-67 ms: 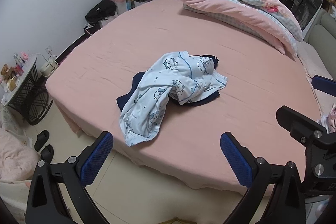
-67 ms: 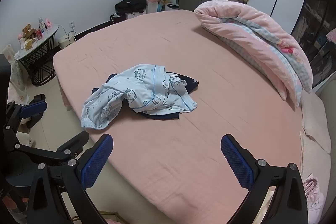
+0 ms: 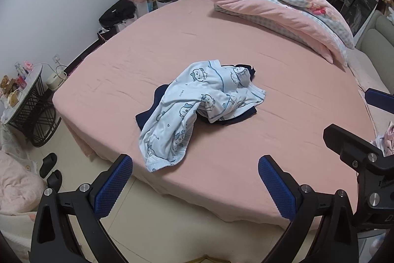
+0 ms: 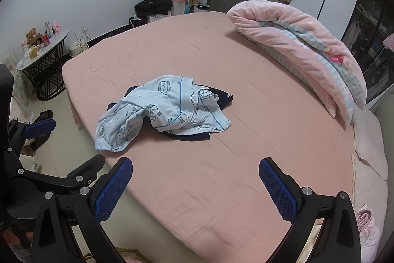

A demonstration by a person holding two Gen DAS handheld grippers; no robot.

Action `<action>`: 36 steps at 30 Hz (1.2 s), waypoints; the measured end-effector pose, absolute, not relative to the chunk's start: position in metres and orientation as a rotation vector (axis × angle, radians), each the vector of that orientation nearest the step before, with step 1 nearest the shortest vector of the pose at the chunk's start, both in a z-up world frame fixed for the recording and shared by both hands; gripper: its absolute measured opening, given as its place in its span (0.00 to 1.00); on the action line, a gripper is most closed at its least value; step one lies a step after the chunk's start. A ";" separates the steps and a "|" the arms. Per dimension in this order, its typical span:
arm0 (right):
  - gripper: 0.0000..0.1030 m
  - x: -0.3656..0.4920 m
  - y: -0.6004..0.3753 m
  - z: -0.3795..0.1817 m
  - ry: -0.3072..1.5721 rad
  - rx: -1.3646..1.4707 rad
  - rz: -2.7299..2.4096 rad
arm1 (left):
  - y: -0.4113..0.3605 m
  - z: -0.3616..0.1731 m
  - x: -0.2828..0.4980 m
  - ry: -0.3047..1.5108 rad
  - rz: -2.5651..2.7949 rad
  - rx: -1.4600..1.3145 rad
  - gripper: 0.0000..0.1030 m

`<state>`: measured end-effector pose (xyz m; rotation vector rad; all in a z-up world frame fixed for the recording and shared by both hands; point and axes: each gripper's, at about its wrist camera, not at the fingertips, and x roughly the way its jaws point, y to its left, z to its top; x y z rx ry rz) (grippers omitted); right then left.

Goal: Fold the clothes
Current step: 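Move both tools toward the pile of light-blue and navy clothes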

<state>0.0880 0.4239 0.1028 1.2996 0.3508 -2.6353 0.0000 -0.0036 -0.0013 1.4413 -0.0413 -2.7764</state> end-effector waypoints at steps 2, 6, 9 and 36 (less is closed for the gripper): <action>1.00 0.089 0.423 0.103 0.355 1.295 -2.639 | -0.006 -0.002 0.000 -0.044 -2.779 1.436 1.00; 1.00 0.089 0.422 0.102 0.364 1.285 -2.645 | 0.002 -0.004 -0.001 -0.073 -2.768 1.433 1.00; 1.00 0.089 0.420 0.102 0.376 1.281 -2.642 | 0.007 -0.002 0.002 -0.080 -2.767 1.433 1.00; 1.00 0.089 0.420 0.099 0.381 1.303 -2.616 | 0.008 -0.006 0.000 -0.102 -2.776 1.476 1.00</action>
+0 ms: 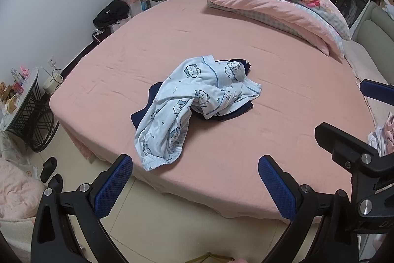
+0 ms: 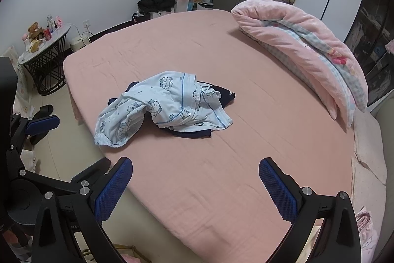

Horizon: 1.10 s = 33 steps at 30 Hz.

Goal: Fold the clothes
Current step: 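Move both tools toward the pile of light-blue and navy clothes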

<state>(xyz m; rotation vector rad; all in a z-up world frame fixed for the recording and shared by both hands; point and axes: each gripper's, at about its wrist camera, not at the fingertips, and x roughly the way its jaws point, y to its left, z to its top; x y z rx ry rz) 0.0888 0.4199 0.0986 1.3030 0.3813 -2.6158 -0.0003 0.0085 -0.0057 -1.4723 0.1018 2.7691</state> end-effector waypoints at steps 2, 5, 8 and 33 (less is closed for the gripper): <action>1.00 0.088 0.419 0.098 0.386 1.302 -2.616 | 0.009 -0.006 -0.001 0.102 2.764 -1.475 1.00; 1.00 0.087 0.419 0.096 0.379 1.310 -2.608 | 0.011 -0.006 0.000 0.115 2.766 -1.469 1.00; 1.00 0.085 0.418 0.094 0.377 1.317 -2.596 | 0.010 -0.009 -0.002 0.117 2.766 -1.473 1.00; 1.00 0.037 0.386 0.047 0.604 1.254 -2.499 | -0.017 -0.061 -0.037 0.134 2.791 -1.608 1.00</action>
